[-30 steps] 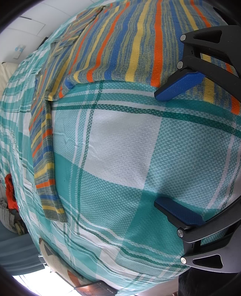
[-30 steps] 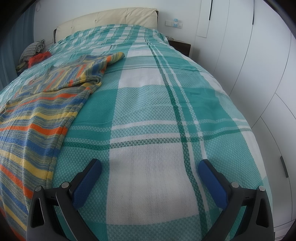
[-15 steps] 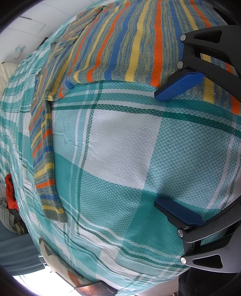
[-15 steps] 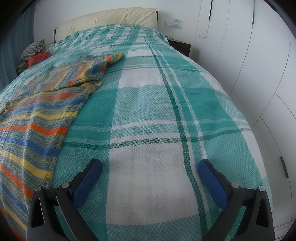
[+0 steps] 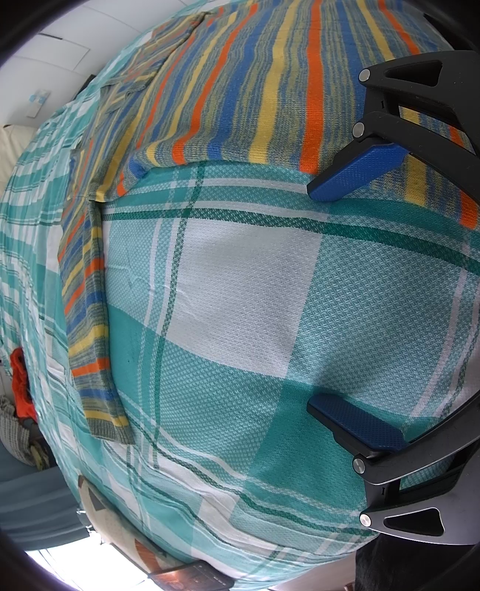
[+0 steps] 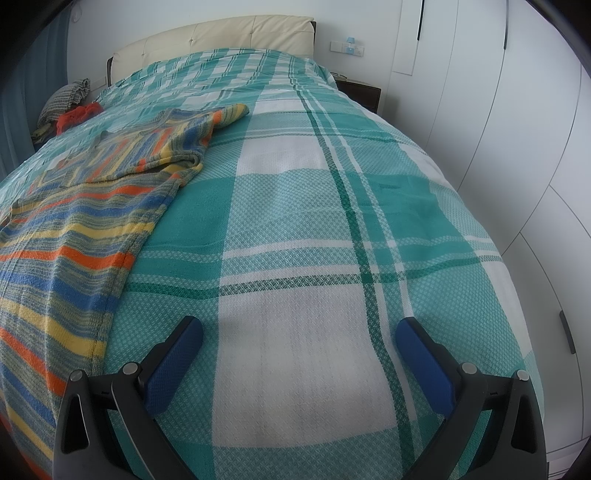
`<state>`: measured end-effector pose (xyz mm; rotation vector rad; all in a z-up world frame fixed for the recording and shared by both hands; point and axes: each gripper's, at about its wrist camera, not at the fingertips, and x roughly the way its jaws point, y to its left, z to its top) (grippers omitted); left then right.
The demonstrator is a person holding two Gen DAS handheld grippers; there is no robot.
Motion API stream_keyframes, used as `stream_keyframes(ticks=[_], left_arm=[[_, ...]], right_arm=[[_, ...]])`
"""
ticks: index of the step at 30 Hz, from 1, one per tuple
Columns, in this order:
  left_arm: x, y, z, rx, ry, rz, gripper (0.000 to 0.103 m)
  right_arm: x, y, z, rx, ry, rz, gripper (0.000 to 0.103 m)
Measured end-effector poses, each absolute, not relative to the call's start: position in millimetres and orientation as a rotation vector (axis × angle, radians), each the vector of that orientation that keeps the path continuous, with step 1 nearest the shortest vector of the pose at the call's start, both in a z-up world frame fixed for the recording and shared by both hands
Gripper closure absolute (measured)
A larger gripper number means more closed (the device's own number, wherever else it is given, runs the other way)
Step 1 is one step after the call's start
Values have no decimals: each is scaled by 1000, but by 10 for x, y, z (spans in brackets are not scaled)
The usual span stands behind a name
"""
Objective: Fold small clothes
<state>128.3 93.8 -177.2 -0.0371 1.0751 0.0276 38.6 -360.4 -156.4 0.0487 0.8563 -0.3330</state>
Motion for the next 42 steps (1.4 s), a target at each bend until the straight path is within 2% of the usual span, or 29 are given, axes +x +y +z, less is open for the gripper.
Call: stream_keyframes(ticks=[11, 18, 22, 27, 28, 29, 30, 32, 33, 37, 42], left_arm=[[1266, 953, -1749, -46, 1096, 14, 0], [1270, 1259, -1445, -223, 1097, -101, 1], [1779, 1835, -1187, -348, 1002, -34, 1], [2646, 2616, -1444, -514, 1035, 116, 5], [2764, 2665, -1496, -514, 1046, 129, 16], [2890, 2679, -1539, -503, 1055, 132, 21], [2968, 2655, -1552, -481, 1061, 119, 32], [3092, 2552, -1556, -411, 1061, 104, 85], [3152, 2494, -1539, -368, 1073, 111, 100], [3291, 2104, -922, -296, 979, 29, 101], [3284, 839, 76, -92, 846, -279, 101]], right_arm=[[385, -3602, -1565, 48, 856, -333, 0], [384, -3602, -1564, 48, 856, -333, 0], [383, -3602, -1565, 48, 856, -333, 0], [383, -3601, -1565, 47, 856, -334, 0], [383, -3601, -1566, 47, 856, -334, 0], [383, -3600, -1566, 47, 856, -335, 0], [384, -3601, -1566, 45, 856, -336, 0], [386, -3604, -1568, 42, 857, -338, 0], [391, -3603, -1569, 40, 858, -339, 0], [397, -3606, -1570, 39, 858, -339, 0], [399, -3613, -1572, 40, 859, -338, 0]])
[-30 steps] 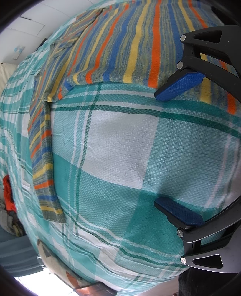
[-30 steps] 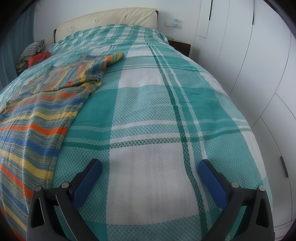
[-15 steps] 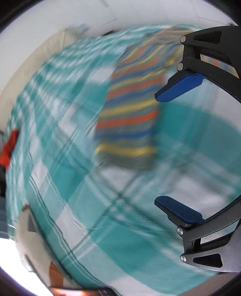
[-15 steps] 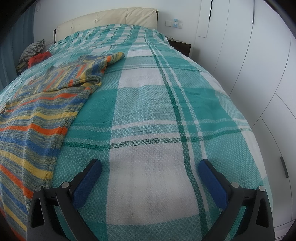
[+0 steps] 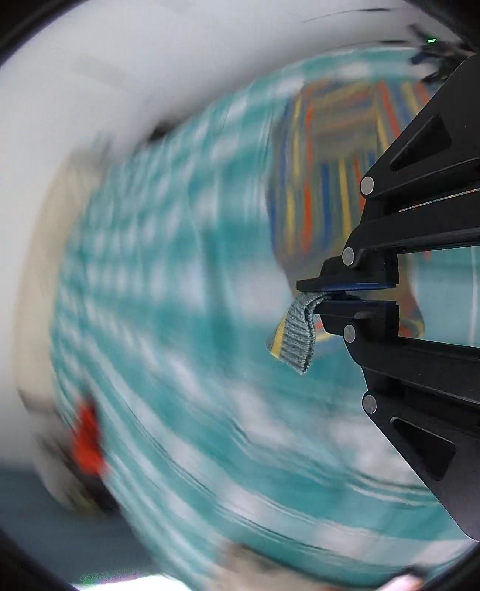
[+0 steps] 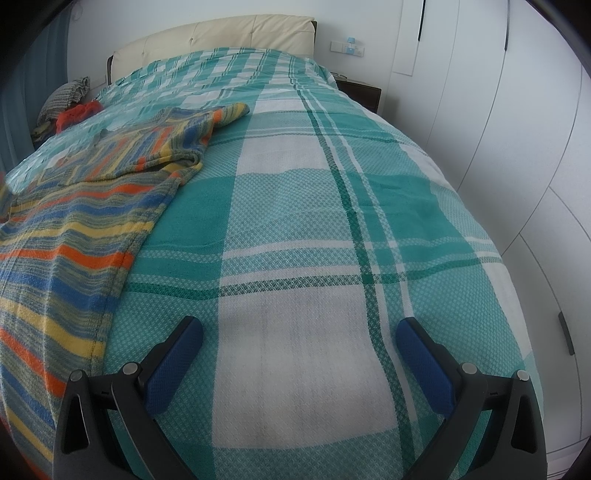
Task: Fold small clothes
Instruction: 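Grasp the other sleeve cuff with the left tool and lift it, then lay the sleeve across the sweater body and open the left tool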
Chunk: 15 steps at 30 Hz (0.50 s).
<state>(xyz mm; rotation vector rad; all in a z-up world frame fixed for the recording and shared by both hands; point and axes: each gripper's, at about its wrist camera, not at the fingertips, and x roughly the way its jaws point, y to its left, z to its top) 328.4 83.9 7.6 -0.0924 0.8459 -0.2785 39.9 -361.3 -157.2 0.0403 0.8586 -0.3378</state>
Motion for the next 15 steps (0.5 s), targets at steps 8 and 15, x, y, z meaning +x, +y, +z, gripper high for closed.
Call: stream_keyframes(ticks=[8, 15], left_arm=[[3249, -1083, 23, 43, 871, -593, 51], [2896, -613, -293, 22, 929, -483, 19]], right_arm=[[406, -3620, -1569, 40, 859, -338, 0], [407, -3613, -1567, 44, 859, -335, 0]])
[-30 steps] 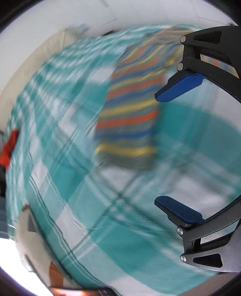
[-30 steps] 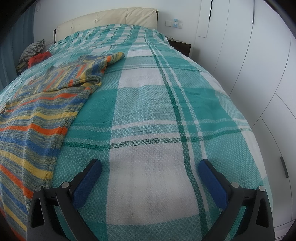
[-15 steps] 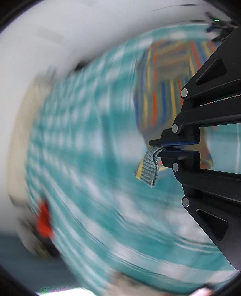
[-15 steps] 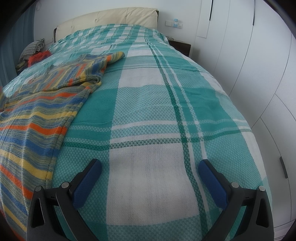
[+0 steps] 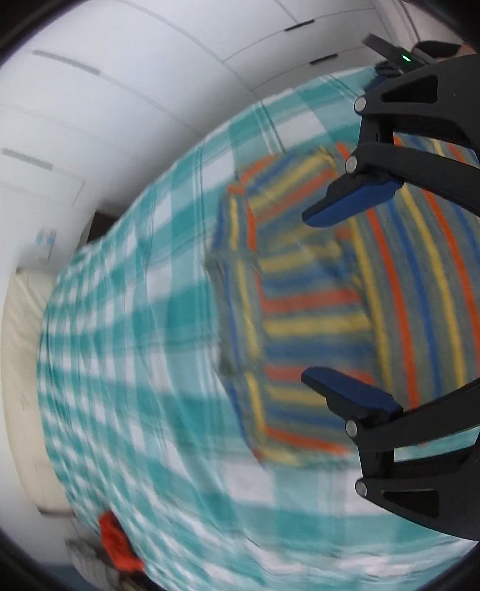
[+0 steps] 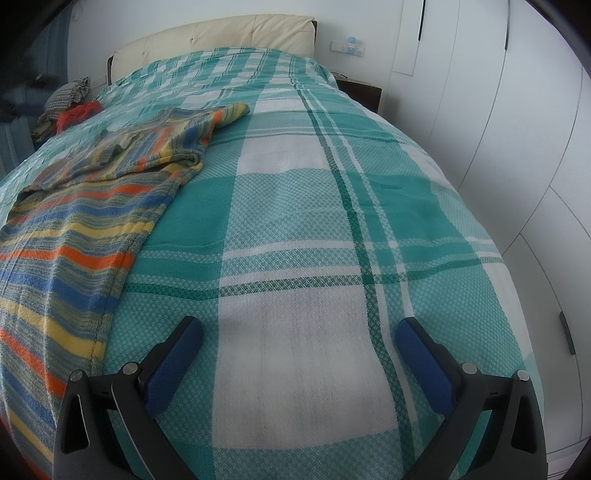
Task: Fold small clothes
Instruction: 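Lay the sleeve across the sweater body and open the left tool, then move the left tool to the sweater hem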
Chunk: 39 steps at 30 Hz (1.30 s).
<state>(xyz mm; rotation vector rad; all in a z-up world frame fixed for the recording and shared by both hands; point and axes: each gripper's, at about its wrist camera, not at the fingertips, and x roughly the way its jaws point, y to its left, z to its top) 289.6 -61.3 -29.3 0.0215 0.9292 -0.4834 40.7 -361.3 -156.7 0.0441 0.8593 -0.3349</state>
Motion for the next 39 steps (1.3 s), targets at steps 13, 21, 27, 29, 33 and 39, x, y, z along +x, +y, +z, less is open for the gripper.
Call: stream_keyframes(ticks=[13, 21, 27, 29, 33, 39], left_arm=[[1433, 1069, -1237, -56, 1058, -124, 13], [1068, 1320, -1528, -252, 1092, -86, 13], [1061, 1334, -1546, -247, 1085, -100, 13], [1048, 1305, -1563, -237, 1086, -99, 13], [1043, 1231, -1550, -209, 1081, -112, 13], [1024, 1175, -1521, -213, 1074, -128, 13]], right_arm=[[431, -3608, -1560, 39, 865, -337, 0], [420, -3587, -1558, 22, 855, -353, 0], [417, -3589, -1559, 26, 854, -351, 0], [417, -3593, -1558, 26, 853, -351, 0], [415, -3588, -1560, 26, 854, -351, 0], [418, -3595, -1558, 25, 853, -352, 0]])
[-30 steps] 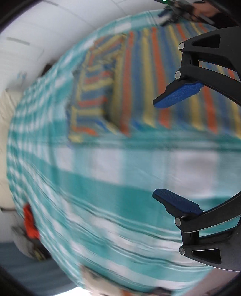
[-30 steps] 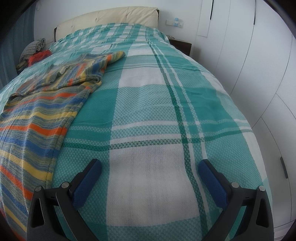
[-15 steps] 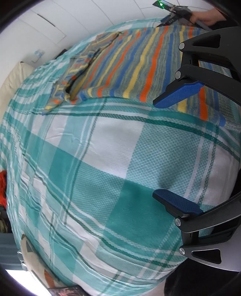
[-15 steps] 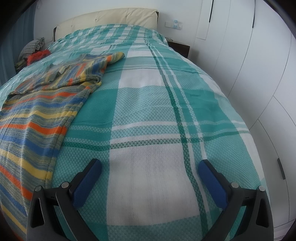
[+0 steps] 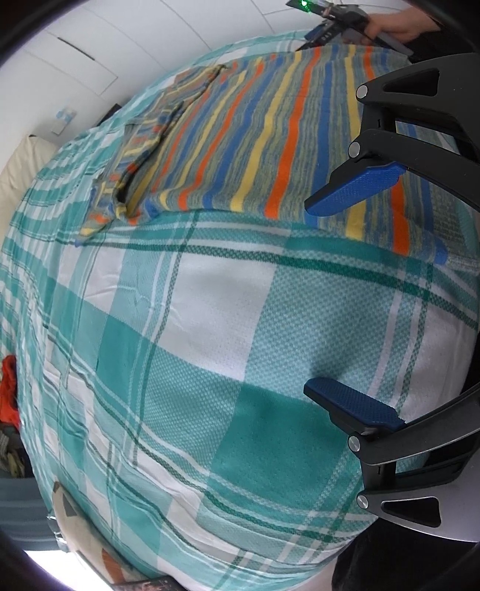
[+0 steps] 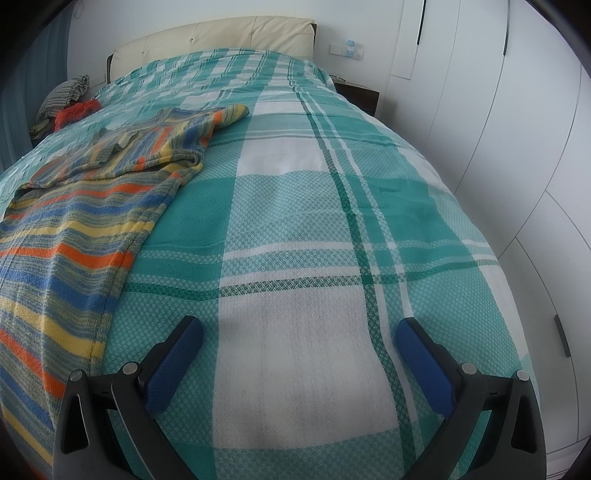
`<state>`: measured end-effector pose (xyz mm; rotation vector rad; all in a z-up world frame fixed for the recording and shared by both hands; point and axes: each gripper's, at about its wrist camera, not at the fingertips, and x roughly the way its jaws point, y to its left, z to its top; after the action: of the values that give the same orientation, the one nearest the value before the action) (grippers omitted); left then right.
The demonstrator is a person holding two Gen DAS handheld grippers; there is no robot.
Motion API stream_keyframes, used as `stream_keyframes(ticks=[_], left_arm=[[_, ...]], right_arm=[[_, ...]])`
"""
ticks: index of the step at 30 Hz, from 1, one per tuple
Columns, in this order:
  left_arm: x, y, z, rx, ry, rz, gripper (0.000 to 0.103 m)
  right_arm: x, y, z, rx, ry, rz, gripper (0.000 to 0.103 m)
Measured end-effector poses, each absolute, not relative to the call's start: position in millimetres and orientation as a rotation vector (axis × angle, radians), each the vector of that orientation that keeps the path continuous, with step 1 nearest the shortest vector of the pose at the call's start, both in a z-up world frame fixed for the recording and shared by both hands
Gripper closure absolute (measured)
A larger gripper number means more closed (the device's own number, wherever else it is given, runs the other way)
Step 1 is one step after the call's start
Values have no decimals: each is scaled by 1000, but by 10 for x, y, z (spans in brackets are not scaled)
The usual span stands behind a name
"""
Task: Fold small clothes
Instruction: 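Move the left tool to the sweater hem, then grasp the hem with the left tool while the right tool grasps the hem too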
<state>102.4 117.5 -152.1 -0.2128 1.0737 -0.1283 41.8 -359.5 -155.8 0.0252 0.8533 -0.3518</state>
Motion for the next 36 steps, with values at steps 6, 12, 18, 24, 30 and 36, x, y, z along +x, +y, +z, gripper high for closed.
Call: stream_keyframes(ticks=[6, 12, 18, 24, 30, 36], left_arm=[[1018, 1111, -1548, -180, 1090, -145, 13], [994, 1136, -1542, -193, 1094, -156, 12], [886, 1133, -1510, -180, 1120, -234, 12], [778, 708, -1584, 32, 1154, -309, 14], [589, 488, -1653, 123, 1223, -332, 65], [618, 709, -1534, -85, 1312, -354, 100]], right_arm=[[416, -3587, -1560, 25, 853, -352, 0], [415, -3597, -1548, 26, 855, -354, 0], [331, -3719, -1267, 163, 955, -252, 8], [-145, -3520, -946, 373, 1073, -12, 8], [-460, -3031, -1357, 444, 1313, 125, 30], [-420, -2897, -1297, 426, 1315, 151, 98]])
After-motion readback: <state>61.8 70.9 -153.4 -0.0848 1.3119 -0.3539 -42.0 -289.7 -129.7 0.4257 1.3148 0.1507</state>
